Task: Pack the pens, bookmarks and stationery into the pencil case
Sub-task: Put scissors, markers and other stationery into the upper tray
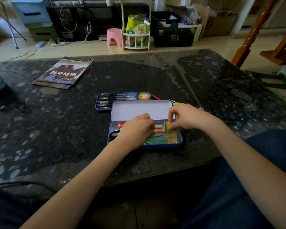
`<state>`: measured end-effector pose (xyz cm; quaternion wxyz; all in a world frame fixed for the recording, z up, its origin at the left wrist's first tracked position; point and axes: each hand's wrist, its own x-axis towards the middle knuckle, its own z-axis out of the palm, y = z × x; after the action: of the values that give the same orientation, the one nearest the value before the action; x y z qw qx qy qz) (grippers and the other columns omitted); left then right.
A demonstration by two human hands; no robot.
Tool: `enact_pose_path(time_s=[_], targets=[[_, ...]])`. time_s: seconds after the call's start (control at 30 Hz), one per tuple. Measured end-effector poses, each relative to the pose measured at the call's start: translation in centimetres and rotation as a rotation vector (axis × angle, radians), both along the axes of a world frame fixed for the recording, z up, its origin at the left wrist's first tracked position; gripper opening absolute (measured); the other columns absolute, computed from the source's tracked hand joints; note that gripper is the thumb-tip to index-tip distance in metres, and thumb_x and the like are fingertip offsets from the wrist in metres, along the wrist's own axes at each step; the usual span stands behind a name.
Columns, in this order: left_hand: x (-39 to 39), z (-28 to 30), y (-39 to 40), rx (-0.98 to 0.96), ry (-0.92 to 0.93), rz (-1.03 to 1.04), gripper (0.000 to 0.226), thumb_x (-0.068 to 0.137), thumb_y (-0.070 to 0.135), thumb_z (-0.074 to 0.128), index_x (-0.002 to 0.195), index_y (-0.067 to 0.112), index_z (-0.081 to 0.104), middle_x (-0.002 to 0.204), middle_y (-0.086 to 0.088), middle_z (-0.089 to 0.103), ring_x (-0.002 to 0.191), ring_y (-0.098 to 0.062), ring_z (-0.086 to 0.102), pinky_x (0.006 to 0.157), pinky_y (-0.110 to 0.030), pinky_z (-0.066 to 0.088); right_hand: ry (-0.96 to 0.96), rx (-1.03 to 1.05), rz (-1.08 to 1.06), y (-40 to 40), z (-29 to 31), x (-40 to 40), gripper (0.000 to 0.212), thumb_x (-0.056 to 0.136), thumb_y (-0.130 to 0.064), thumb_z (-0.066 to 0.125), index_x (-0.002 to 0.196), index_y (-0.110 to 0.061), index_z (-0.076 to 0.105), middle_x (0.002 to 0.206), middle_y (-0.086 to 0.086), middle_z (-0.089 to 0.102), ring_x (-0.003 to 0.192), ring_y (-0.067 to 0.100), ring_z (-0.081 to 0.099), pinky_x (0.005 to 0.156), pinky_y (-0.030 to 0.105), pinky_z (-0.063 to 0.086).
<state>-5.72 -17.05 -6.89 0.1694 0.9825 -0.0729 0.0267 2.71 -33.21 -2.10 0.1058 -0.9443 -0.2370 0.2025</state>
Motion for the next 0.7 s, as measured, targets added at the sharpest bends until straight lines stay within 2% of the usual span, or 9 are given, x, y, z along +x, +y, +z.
enact_pose_path(time_s=[0.07,0.17,0.23,0.33,0.4,0.5,0.57,0.7], targets=[[0.1,0.0,0.0,0.028,0.037,-0.009,0.018,0.091,0.032,0.055,0.104,0.020,0.058,0.107,0.002,0.049,0.095,-0.012,0.050,0.074,-0.031,0.047,-0.012,-0.015,-0.019,-0.1,0.1,0.2,0.023,0.075,-0.033,0.079,0.076,-0.031,0.056,0.085,-0.009,0.055,0.077,0.008,0.054,0.060,0.030,0.044],[0.2,0.3,0.0,0.037,0.078,-0.016,0.017,0.092,0.030,0.054,0.104,0.020,0.056,0.108,0.001,0.050,0.095,-0.013,0.052,0.080,-0.032,0.049,-0.078,-0.101,0.009,0.2,-0.6,-0.1,0.016,0.080,-0.035,0.073,0.078,-0.035,0.057,0.089,-0.013,0.053,0.084,0.009,0.052,0.050,0.025,0.026],[0.2,0.4,0.1,0.010,0.094,-0.019,0.012,0.091,0.026,0.055,0.101,0.021,0.056,0.105,0.003,0.052,0.094,-0.012,0.052,0.082,-0.029,0.047,-0.101,-0.120,0.029,0.5,-0.9,-0.3,0.012,0.083,-0.035,0.071,0.080,-0.037,0.059,0.091,-0.013,0.054,0.085,0.009,0.050,0.050,0.024,0.021],[-0.6,0.6,1.3,-0.157,0.072,0.041,0.008,0.090,0.018,0.057,0.094,0.022,0.061,0.093,0.008,0.054,0.088,-0.009,0.054,0.081,-0.023,0.044,-0.139,-0.110,0.038,0.4,-0.6,-0.2,0.012,0.081,-0.036,0.072,0.079,-0.039,0.061,0.091,-0.012,0.058,0.085,0.008,0.054,0.048,0.024,0.025],[-1.3,0.7,2.9,-0.210,-0.023,0.106,0.011,0.088,0.011,0.058,0.092,0.017,0.066,0.087,0.007,0.057,0.083,-0.012,0.056,0.079,-0.025,0.045,-0.189,-0.070,0.051,0.3,-0.4,-0.4,0.013,0.081,-0.035,0.073,0.077,-0.039,0.060,0.083,-0.014,0.054,0.073,0.003,0.051,0.048,0.024,0.029],[-2.4,0.8,5.6,-0.132,-0.086,0.194,0.011,0.086,0.011,0.059,0.090,0.016,0.069,0.087,0.003,0.064,0.085,-0.016,0.058,0.080,-0.032,0.047,-0.282,0.064,0.127,1.0,-0.3,-1.1,0.008,0.081,-0.037,0.070,0.079,-0.037,0.062,0.074,-0.014,0.049,0.066,0.002,0.047,0.049,0.023,0.031],[-3.1,0.9,6.8,-0.020,-0.067,0.204,0.012,0.087,0.016,0.059,0.093,0.018,0.069,0.092,0.001,0.066,0.092,-0.018,0.056,0.082,-0.035,0.046,-0.269,0.117,0.221,1.8,-0.6,-1.9,0.009,0.081,-0.037,0.070,0.077,-0.036,0.061,0.076,-0.014,0.055,0.073,0.004,0.052,0.052,0.024,0.035],[-4.2,1.2,8.0,0.134,-0.054,0.194,0.012,0.088,0.027,0.059,0.097,0.025,0.067,0.089,0.006,0.063,0.095,-0.018,0.050,0.078,-0.032,0.039,-0.262,0.092,0.312,2.9,-1.9,-2.9,0.014,0.083,-0.031,0.068,0.079,-0.035,0.055,0.086,-0.013,0.057,0.082,0.009,0.054,0.056,0.025,0.035]])
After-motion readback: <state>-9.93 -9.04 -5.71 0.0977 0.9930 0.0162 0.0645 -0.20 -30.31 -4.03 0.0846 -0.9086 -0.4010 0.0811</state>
